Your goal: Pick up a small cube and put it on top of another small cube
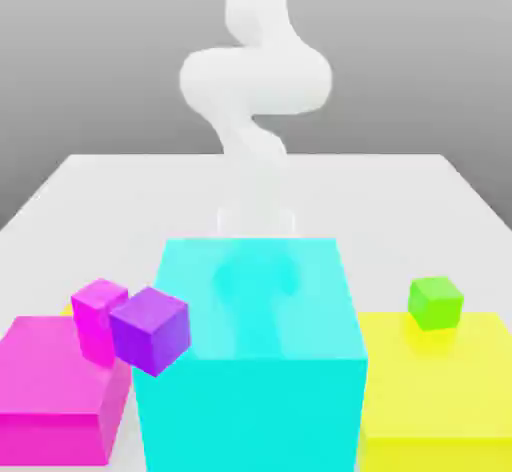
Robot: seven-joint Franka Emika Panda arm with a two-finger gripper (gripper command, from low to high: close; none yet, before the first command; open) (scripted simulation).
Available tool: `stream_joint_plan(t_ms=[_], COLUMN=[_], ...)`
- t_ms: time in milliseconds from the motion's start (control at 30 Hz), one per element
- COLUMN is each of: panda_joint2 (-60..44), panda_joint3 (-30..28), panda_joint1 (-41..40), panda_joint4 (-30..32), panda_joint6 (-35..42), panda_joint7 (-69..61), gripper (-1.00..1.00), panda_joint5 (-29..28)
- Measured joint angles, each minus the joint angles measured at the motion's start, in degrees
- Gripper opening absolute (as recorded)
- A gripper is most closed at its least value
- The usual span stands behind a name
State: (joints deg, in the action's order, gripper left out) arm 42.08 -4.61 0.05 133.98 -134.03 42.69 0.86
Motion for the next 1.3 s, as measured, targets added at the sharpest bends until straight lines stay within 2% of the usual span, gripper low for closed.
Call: stream_joint_plan(t_ms=[433,567,667,733,833,1133,1167,1300], panda_joint2=[-26.59,-35.25,-41.18,-43.27,-46.99,-57.97,-58.57,-58.57], panda_joint3=[-24.85,-30.69,-32.48,-31.60,-28.39,-8.19,-6.93,-6.94], panda_joint1=[-4.23,-7.26,-9.54,-10.38,-10.64,-26.20,-27.25,-27.27], panda_joint4=[17.03,22.38,27.00,27.79,27.23,24.46,24.33,24.33], panda_joint6=[-17.25,-22.68,-27.30,-29.11,-31.62,-39.22,-39.69,-39.57], panda_joint7=[-22.58,-30.25,-33.24,-34.52,-39.60,-54.16,-54.80,-54.74], gripper=[0.00,0.00,0.00,0.00,0.00,0.00,-1.00,-1.00], panda_joint5=[4.08,6.08,2.77,2.72,9.09,28.60,29.46,29.40])
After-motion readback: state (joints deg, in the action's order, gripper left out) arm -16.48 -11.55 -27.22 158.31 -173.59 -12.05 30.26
